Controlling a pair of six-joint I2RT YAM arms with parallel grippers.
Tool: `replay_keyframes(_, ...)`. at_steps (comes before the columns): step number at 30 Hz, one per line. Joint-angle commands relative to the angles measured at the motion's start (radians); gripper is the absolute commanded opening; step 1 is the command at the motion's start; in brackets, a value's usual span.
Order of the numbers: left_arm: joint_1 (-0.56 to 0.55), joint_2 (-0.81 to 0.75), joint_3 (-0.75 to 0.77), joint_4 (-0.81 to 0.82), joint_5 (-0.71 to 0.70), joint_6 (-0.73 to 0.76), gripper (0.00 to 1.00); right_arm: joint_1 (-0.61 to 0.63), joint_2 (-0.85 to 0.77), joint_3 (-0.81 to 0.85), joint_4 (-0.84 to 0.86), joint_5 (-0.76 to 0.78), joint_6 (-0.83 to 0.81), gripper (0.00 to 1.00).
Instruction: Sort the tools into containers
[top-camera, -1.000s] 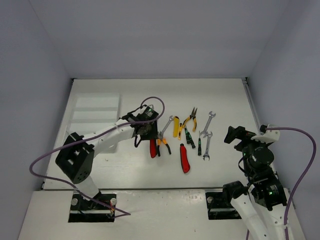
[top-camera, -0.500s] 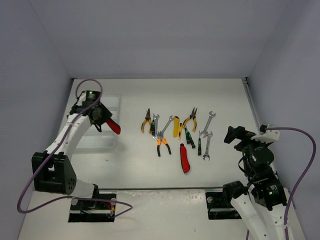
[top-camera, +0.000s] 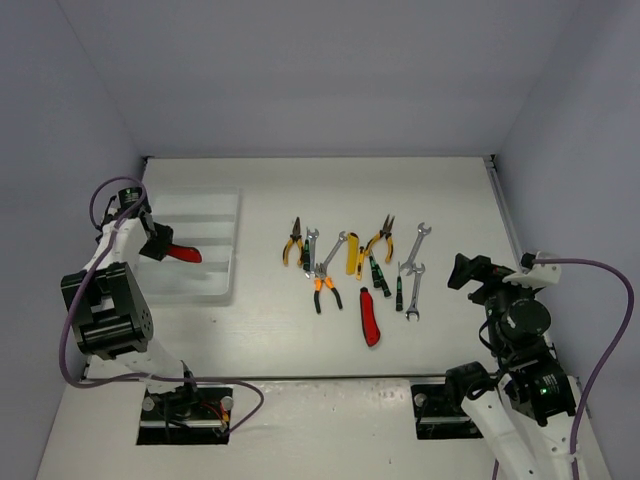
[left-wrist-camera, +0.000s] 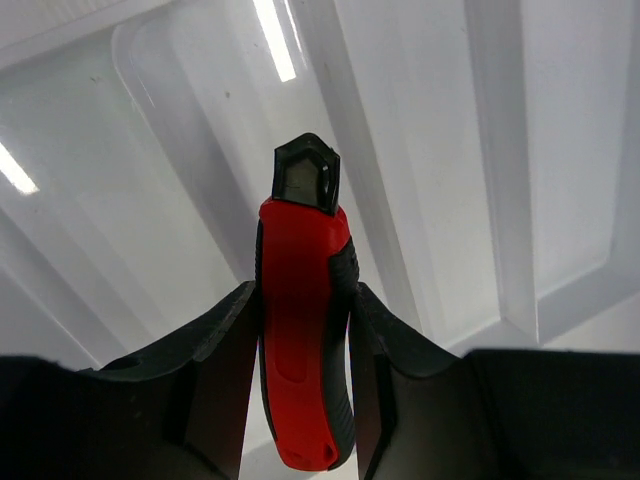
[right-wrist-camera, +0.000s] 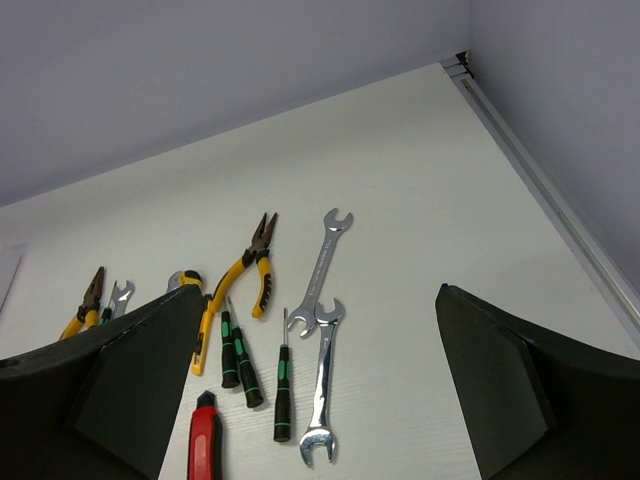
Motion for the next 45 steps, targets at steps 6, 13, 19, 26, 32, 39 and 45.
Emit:
replay_keyframes(6, 0.032, 0.070, 0.126, 0.055, -0.076, -0.050, 0.00, 0.013, 0.003, -0.007, 0.074, -0.009, -0.001, 1.00)
replay_keyframes(13, 0.032, 0.136, 0.140, 0.046, -0.070, -0.075, 0.00, 0.015, 0.005, -0.008, 0.076, -0.005, -0.003, 1.00)
replay_keyframes(19, 0.031, 0.181, 0.141, 0.046, -0.039, -0.119, 0.00, 0.016, 0.018, -0.007, 0.077, -0.006, -0.004, 1.00)
replay_keyframes(26, 0.032, 0.200, 0.141, 0.029, -0.049, -0.156, 0.06, 0.017, 0.039, -0.004, 0.077, -0.009, -0.004, 1.00)
replay_keyframes(32, 0.034, 0.211, 0.162, 0.015, -0.074, -0.146, 0.09, 0.017, 0.044, -0.002, 0.077, -0.009, -0.006, 1.00)
replay_keyframes(39, 0.039, 0.239, 0.201, -0.030, -0.088, -0.140, 0.09, 0.017, 0.042, -0.001, 0.077, -0.018, -0.008, 1.00)
replay_keyframes(45, 0.046, 0.240, 0.212, -0.059, -0.101, -0.135, 0.23, 0.017, 0.042, -0.001, 0.077, -0.019, -0.009, 1.00)
